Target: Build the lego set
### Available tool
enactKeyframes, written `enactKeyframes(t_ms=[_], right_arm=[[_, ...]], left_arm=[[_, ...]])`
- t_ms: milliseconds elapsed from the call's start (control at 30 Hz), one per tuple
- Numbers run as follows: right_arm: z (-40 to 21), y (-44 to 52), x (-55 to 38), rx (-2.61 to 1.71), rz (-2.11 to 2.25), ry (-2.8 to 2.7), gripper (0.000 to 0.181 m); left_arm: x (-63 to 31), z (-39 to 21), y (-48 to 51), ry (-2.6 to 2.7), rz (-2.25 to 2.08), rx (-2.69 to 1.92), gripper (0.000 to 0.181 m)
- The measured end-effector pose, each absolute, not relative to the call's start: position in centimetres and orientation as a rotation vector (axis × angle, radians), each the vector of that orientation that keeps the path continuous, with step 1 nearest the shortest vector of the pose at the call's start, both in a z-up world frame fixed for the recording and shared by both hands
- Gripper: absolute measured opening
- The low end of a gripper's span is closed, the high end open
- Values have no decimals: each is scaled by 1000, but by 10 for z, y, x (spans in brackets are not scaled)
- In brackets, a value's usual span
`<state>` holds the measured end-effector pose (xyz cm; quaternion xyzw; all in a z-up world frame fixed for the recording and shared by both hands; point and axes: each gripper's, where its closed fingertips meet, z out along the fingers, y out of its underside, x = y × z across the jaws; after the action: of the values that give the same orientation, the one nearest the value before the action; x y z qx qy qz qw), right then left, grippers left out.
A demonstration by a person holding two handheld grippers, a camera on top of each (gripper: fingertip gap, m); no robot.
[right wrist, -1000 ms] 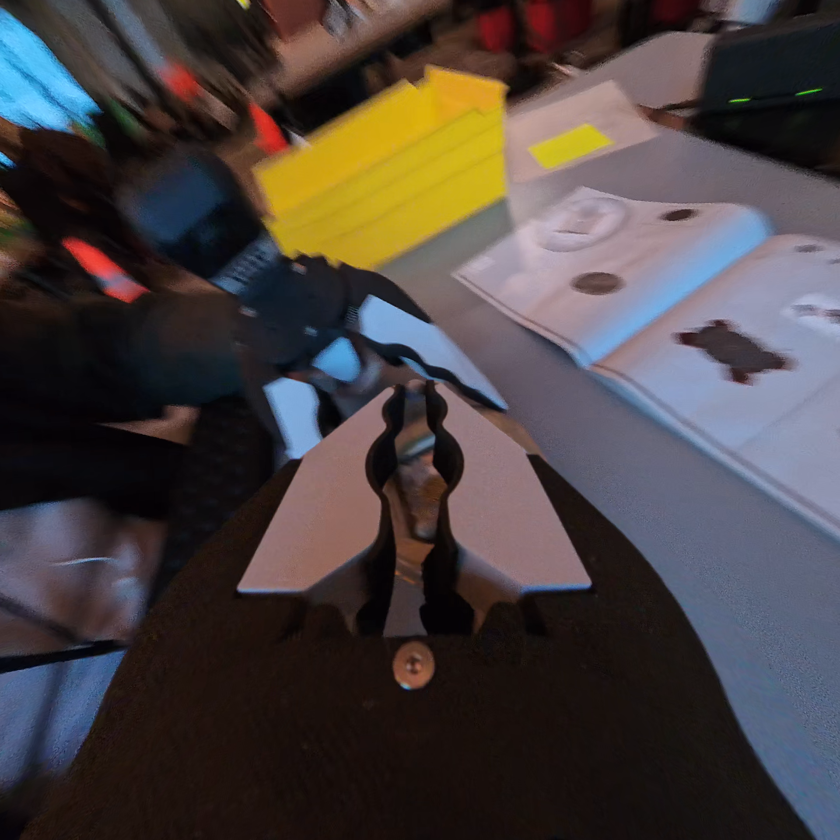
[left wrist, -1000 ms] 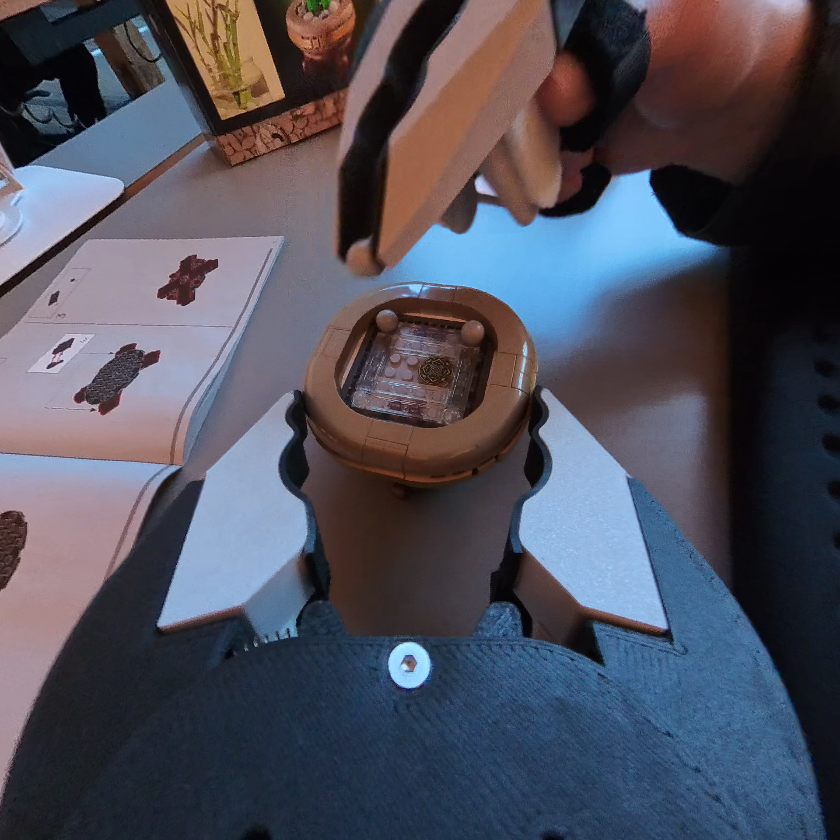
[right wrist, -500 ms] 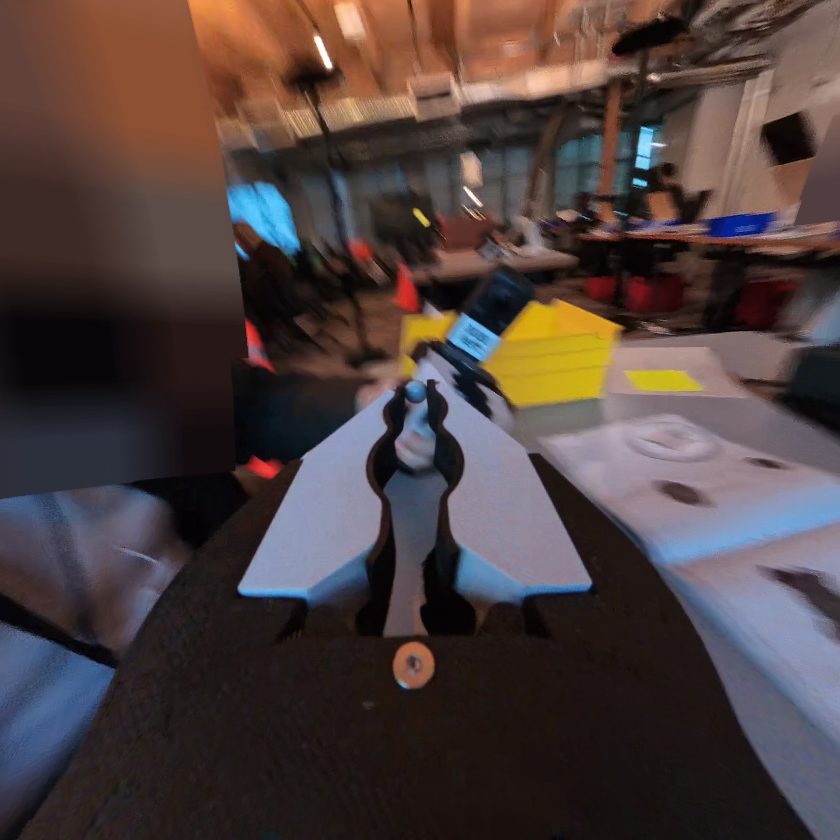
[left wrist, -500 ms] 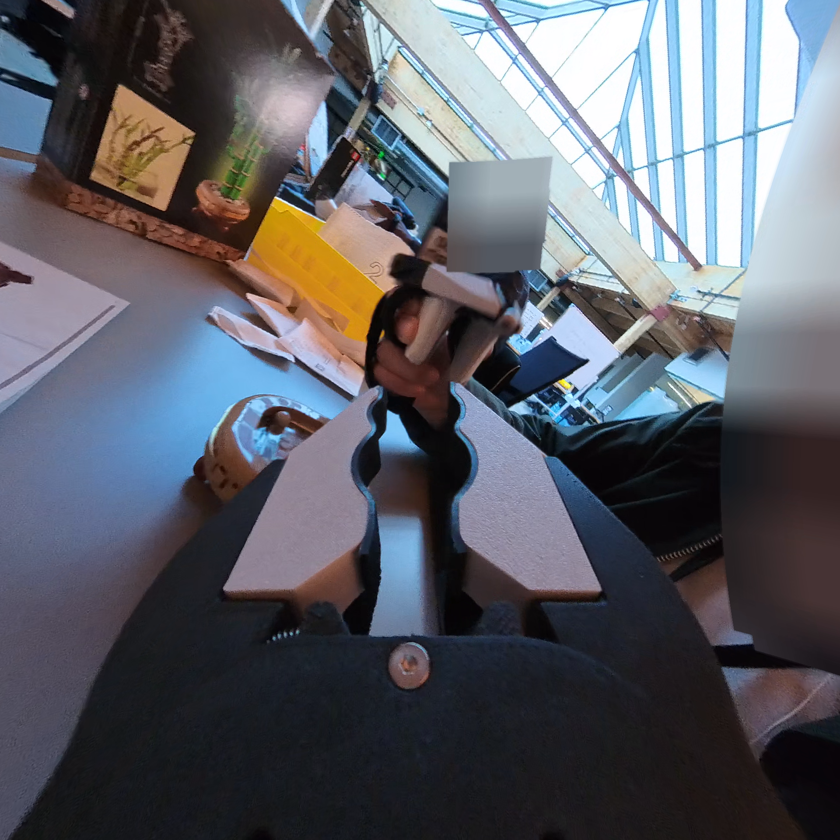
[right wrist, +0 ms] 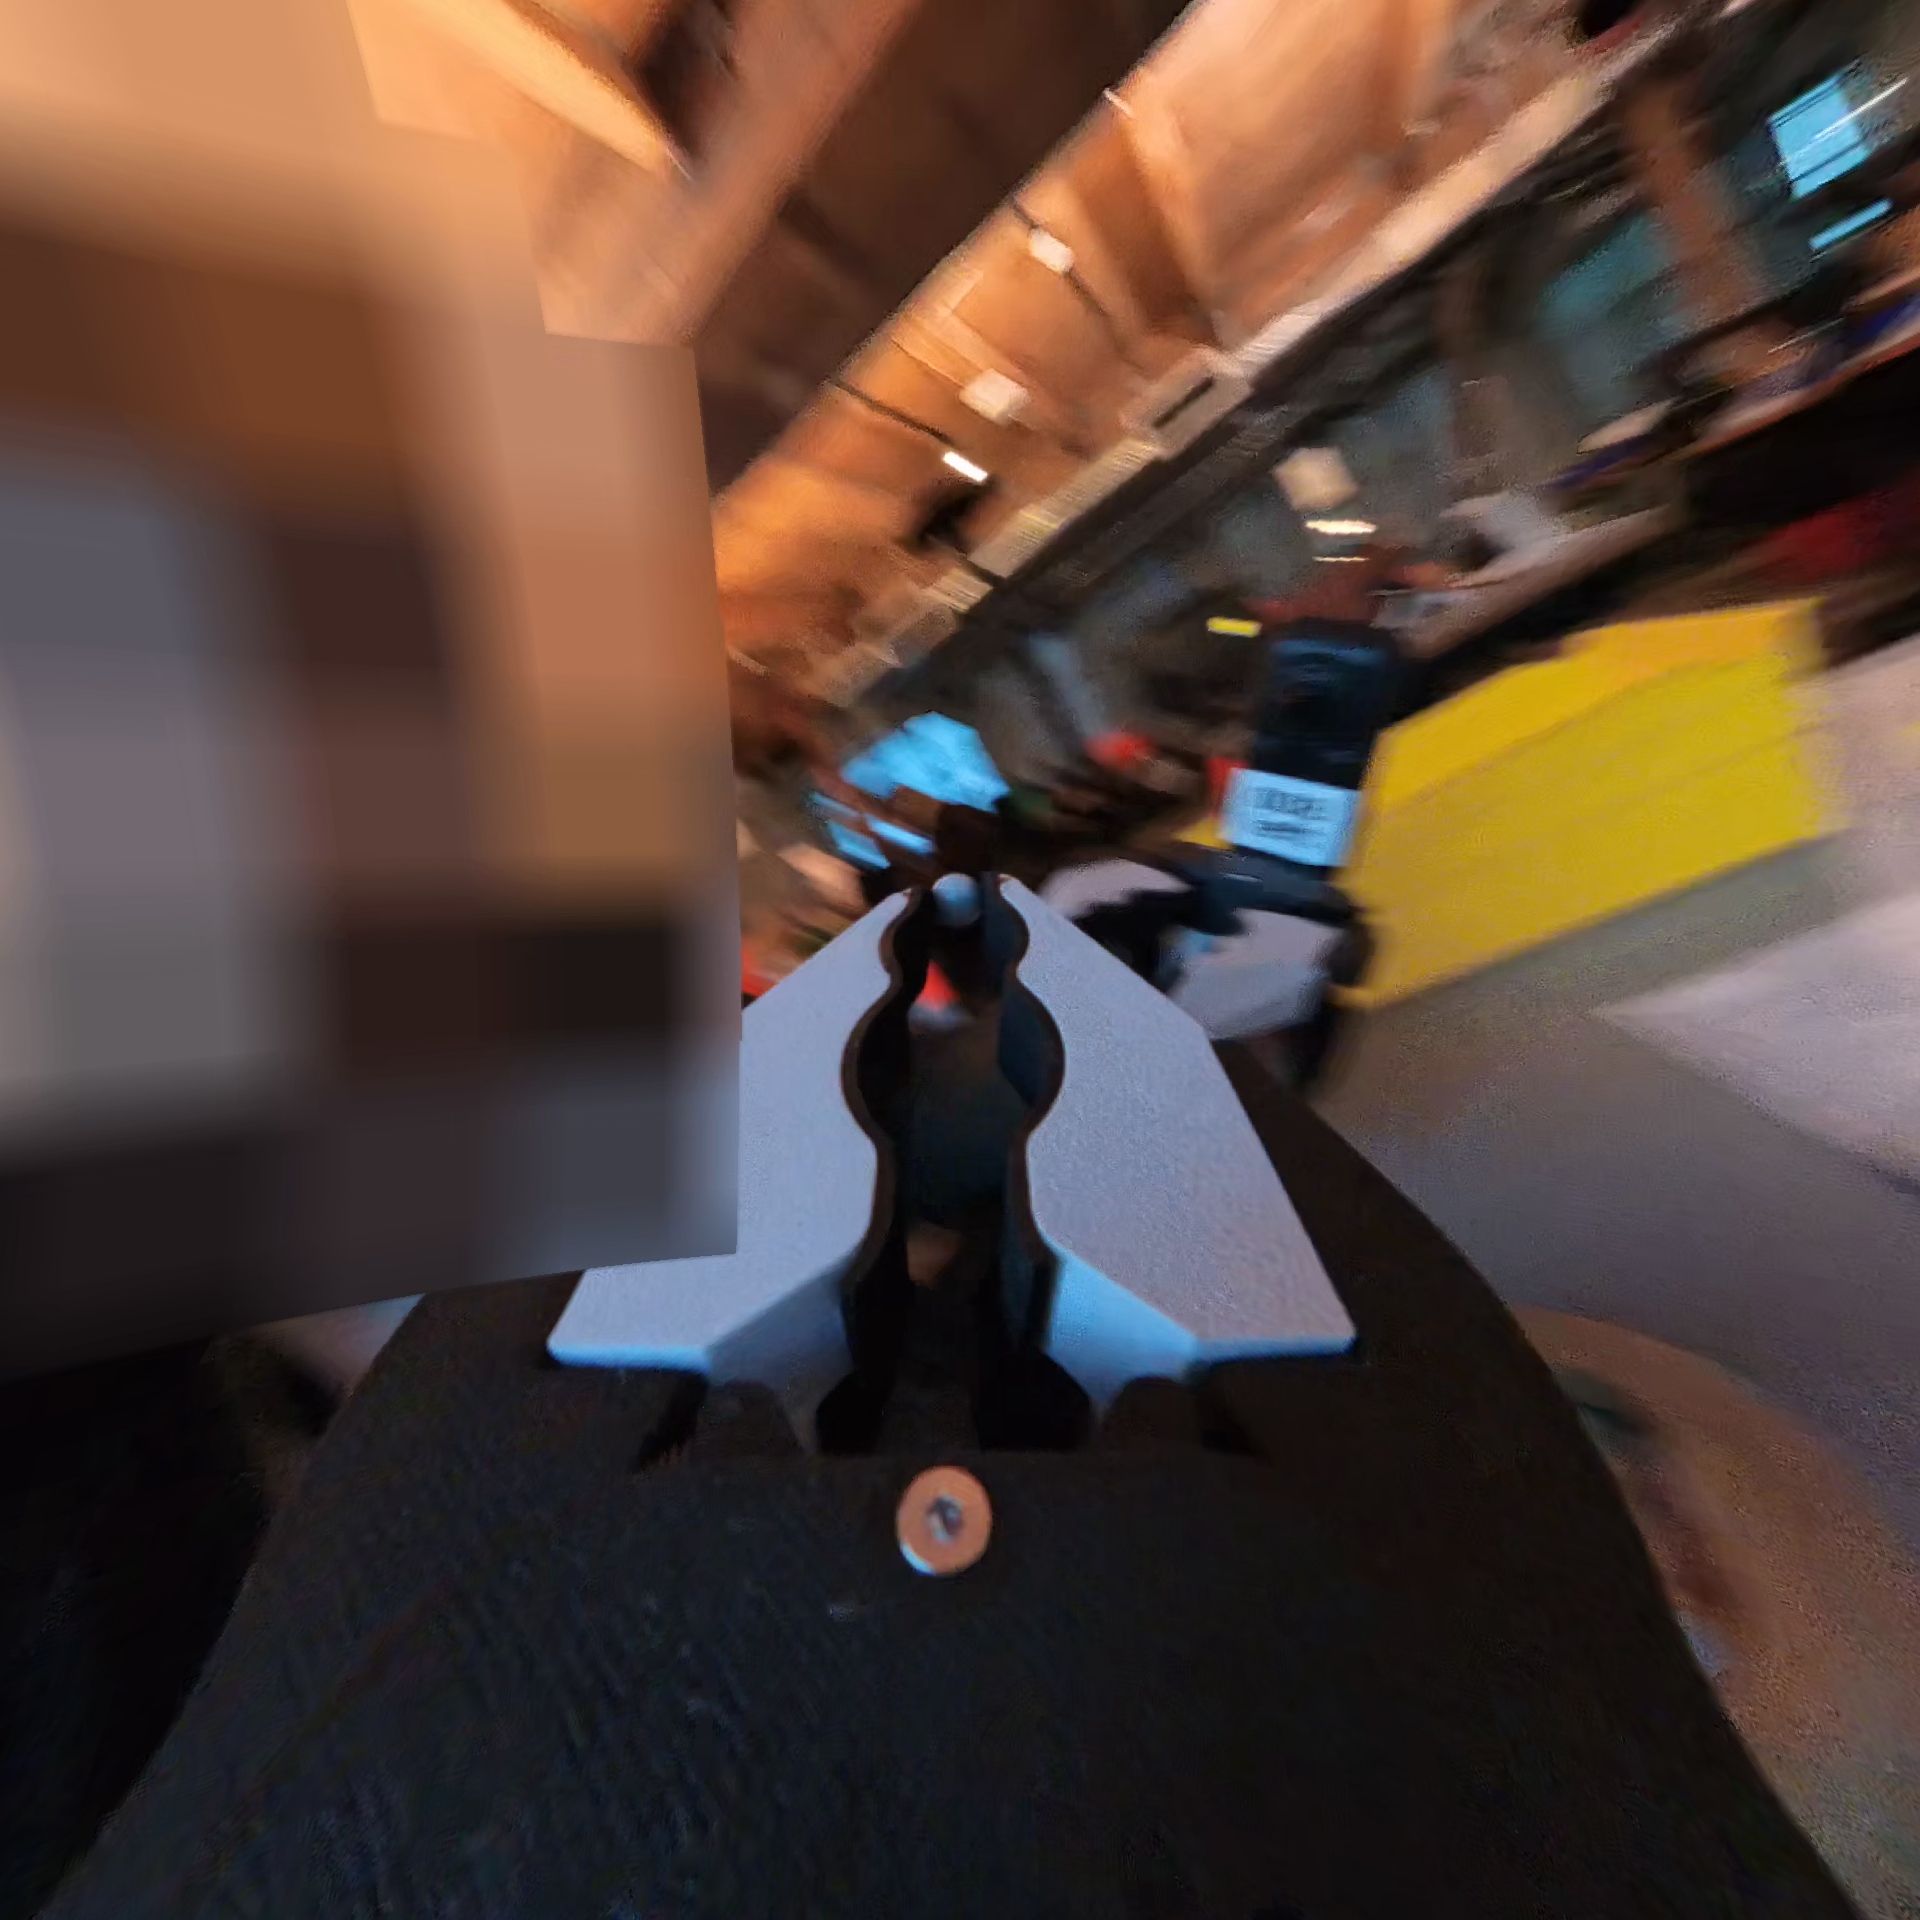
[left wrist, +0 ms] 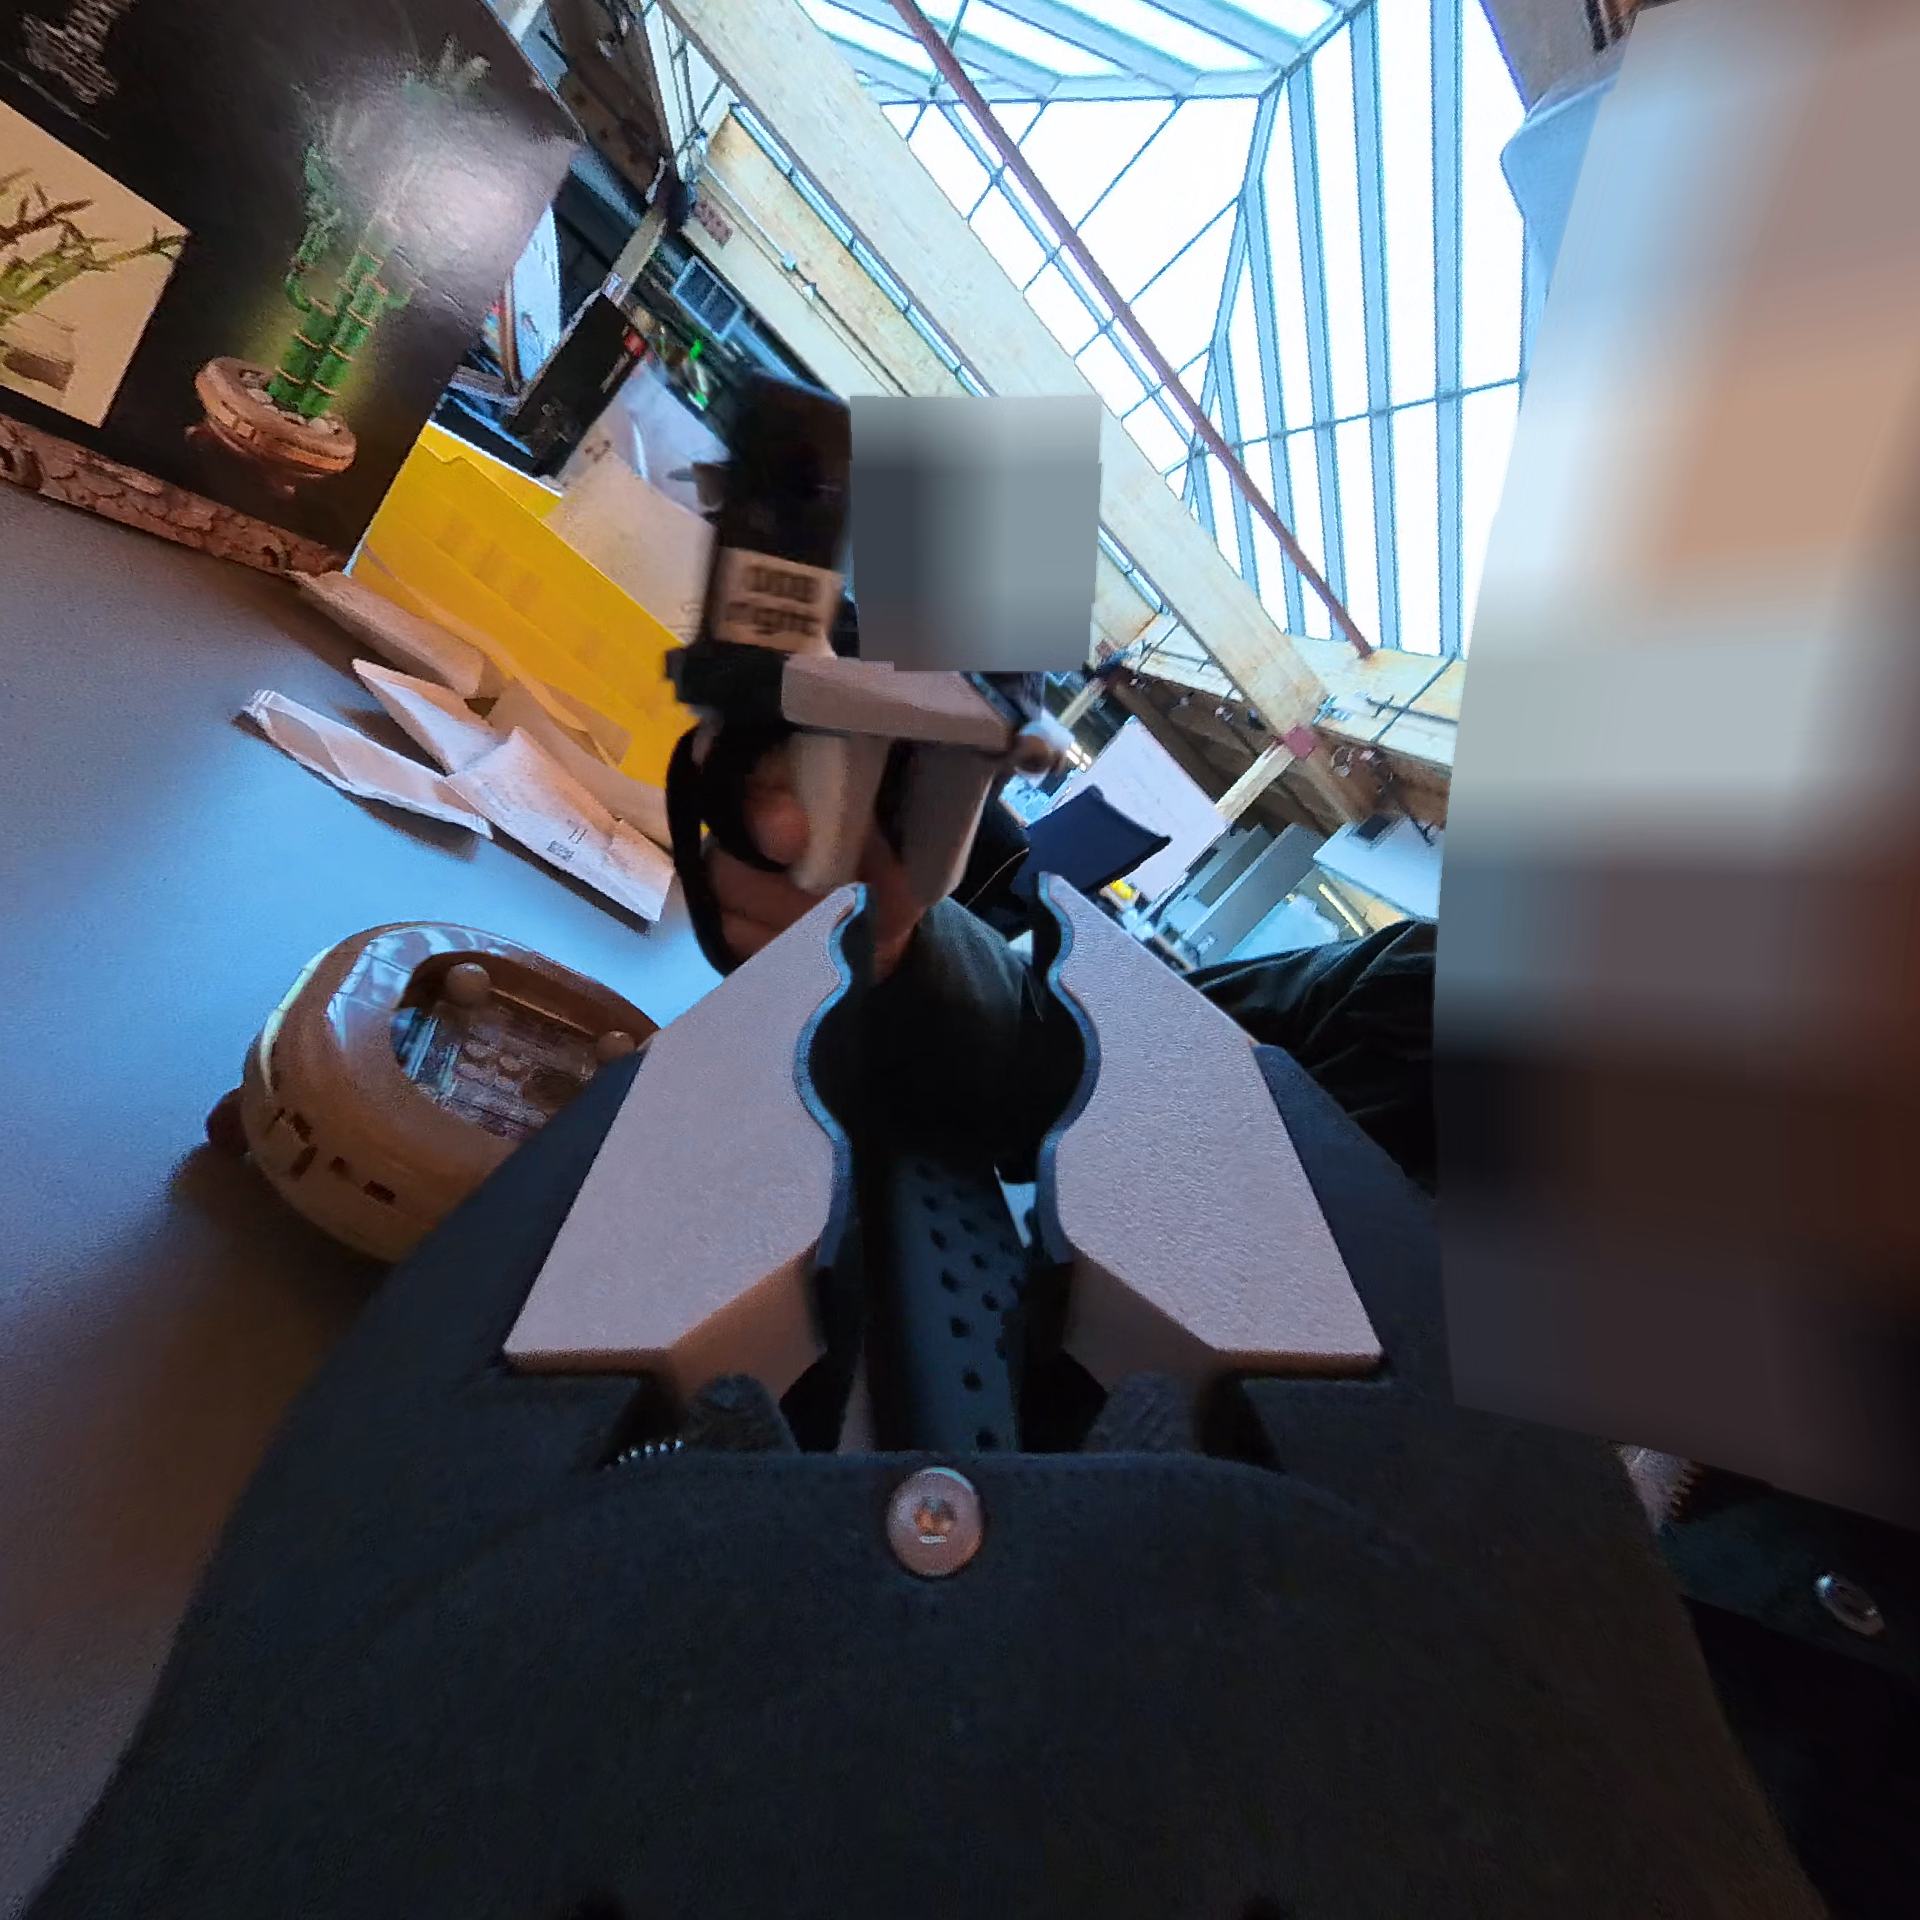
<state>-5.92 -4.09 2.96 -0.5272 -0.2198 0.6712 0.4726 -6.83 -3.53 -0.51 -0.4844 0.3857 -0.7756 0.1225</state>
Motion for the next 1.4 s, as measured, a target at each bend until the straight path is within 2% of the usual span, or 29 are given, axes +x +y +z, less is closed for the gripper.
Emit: enactKeyframes(t_ms=[33,100,200,567,700,833,900,967,1033,1167,1233,1400], right_arm=[[19,-35,-61,-1347,1388,-630,8],[8,-27,-58,-1396,931,-778,8],[4,-26,-58,-1391,632,-874,8],[-29,-19,-69,-1438,258,-1085,8],[-36,-17,-72,-1442,189,-1123,9],[-38,-15,-73,-1425,149,-1128,9],[-32,-13,-70,-1410,133,-1096,19],[-27,-11,-64,-1407,141,-1056,22],[-26,-8,-57,-1427,163,-1019,22],[-36,2,-48,-1493,172,-991,22],[-43,6,-47,-1524,163,-995,22],[-53,11,-47,-1564,148,-1015,23]], left_arm=[[-69,-4,-32,1101,-2273,-1420,29],[-70,-4,-26,1067,-2276,-1429,29],[-68,-9,-20,1055,-2210,-1468,29],[-56,-30,-21,1124,-2049,-1576,29],[-55,-36,-25,1183,-1998,-1602,7],[-56,-36,-23,1202,-1943,-1604,7],[-61,-29,-17,1186,-1902,-1595,7],[-74,-20,6,1167,-1697,-1617,7],[-108,-5,55,1080,-1265,-1658,8],[-271,17,157,605,-317,-1870,7],[-334,-8,171,418,-193,-2062,7],[-385,-94,185,308,-159,-2412,8]])
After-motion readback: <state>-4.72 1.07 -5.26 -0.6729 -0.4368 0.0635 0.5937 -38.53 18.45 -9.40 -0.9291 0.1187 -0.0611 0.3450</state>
